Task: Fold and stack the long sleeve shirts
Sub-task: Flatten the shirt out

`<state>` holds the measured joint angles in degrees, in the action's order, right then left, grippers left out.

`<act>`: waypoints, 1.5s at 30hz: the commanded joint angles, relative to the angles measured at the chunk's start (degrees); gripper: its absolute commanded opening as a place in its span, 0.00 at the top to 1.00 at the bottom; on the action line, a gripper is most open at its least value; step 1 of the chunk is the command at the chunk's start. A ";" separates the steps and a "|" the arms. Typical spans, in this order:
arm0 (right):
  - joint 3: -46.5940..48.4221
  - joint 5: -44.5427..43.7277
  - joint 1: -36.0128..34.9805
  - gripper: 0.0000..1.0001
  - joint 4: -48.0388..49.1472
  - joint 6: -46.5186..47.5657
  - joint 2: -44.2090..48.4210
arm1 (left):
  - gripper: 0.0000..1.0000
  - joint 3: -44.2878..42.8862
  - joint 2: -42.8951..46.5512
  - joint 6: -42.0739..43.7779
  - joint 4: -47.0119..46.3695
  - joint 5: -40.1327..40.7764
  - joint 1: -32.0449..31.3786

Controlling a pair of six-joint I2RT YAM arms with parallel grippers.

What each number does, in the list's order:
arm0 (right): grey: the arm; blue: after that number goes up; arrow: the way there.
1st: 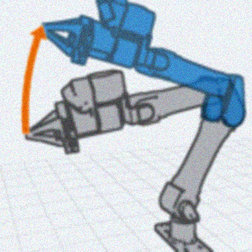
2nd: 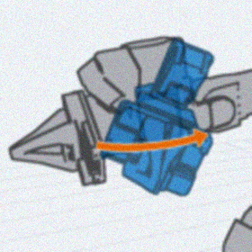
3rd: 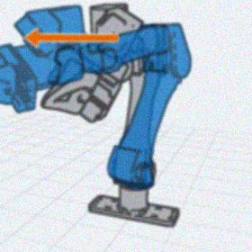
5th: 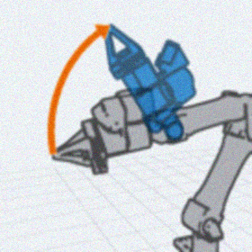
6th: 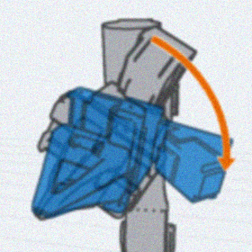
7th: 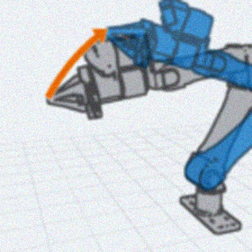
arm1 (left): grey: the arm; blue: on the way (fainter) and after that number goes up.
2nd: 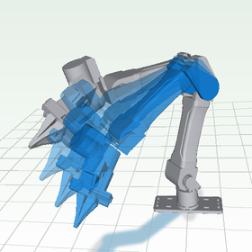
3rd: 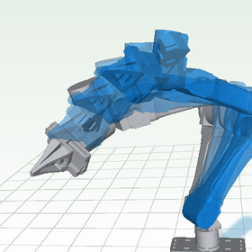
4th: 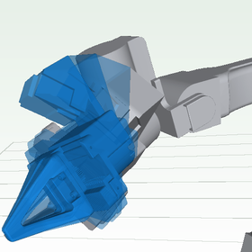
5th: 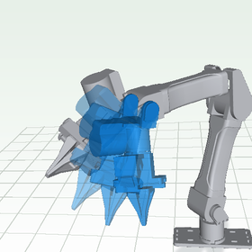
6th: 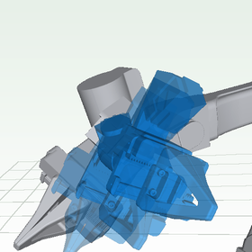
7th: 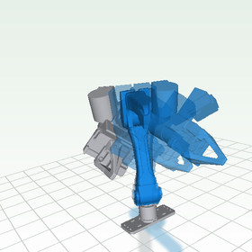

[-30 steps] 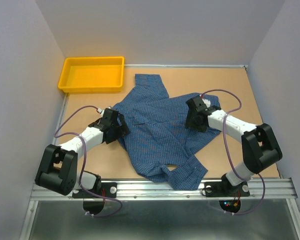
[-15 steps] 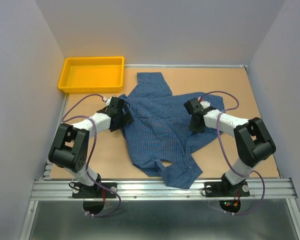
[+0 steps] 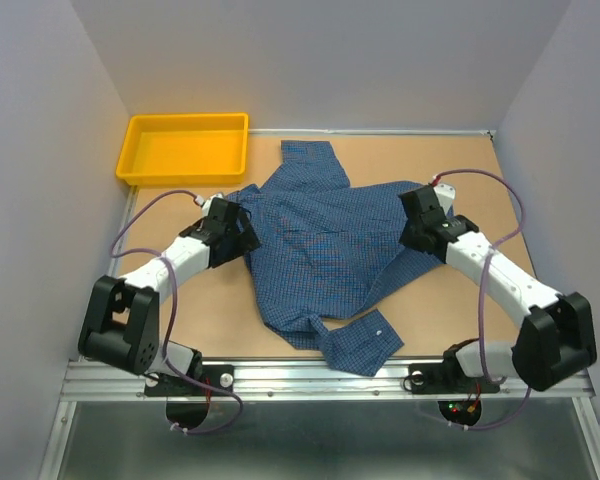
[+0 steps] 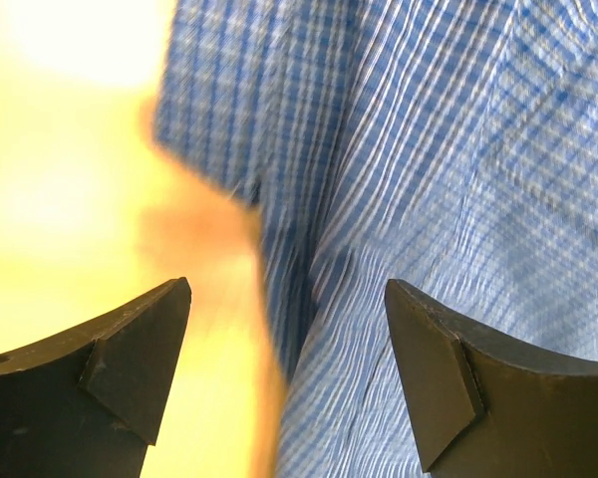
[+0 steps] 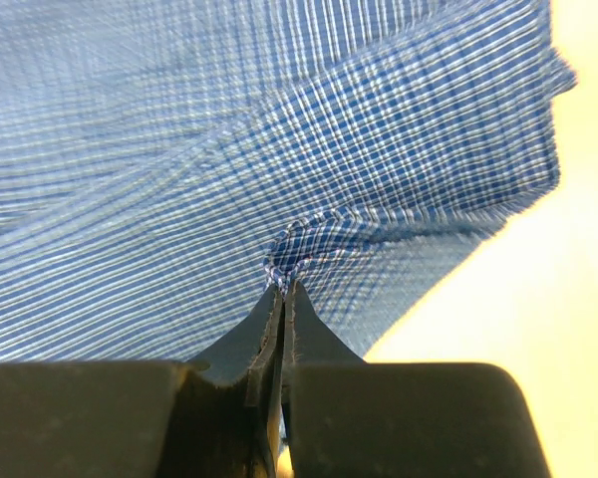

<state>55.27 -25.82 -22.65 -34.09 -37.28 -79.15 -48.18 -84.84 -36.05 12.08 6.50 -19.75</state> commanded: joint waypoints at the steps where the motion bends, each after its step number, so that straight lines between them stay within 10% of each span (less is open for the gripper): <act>1: -2.09 -2.04 0.15 0.99 -3.70 -0.87 7.51 | 0.10 4.76 8.63 -1.03 2.95 2.28 0.50; 10: -6.40 0.25 0.15 0.99 -4.32 -2.62 14.82 | 0.36 9.43 8.20 -3.41 -0.29 3.17 1.55; 30: -8.16 1.74 0.15 0.99 -3.88 -3.15 15.43 | 0.51 7.14 -3.22 -3.23 -7.51 -4.31 0.68; 37: -7.80 1.48 0.24 0.99 -3.79 -3.06 15.52 | 0.73 6.88 -5.95 -2.71 -6.02 -2.99 -0.38; 40: -7.72 0.69 0.15 0.99 -3.88 -2.45 15.87 | 0.98 4.86 -5.69 -1.48 -3.21 -1.59 -0.38; 45: -4.56 -3.96 0.24 0.99 -7.82 -0.95 19.21 | 1.00 -4.97 -1.83 2.82 9.52 7.61 -0.38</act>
<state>47.72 -24.80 -22.55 -39.09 -39.16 -63.90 -46.89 -89.23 -37.19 9.50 5.72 -19.90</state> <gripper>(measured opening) 0.023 0.026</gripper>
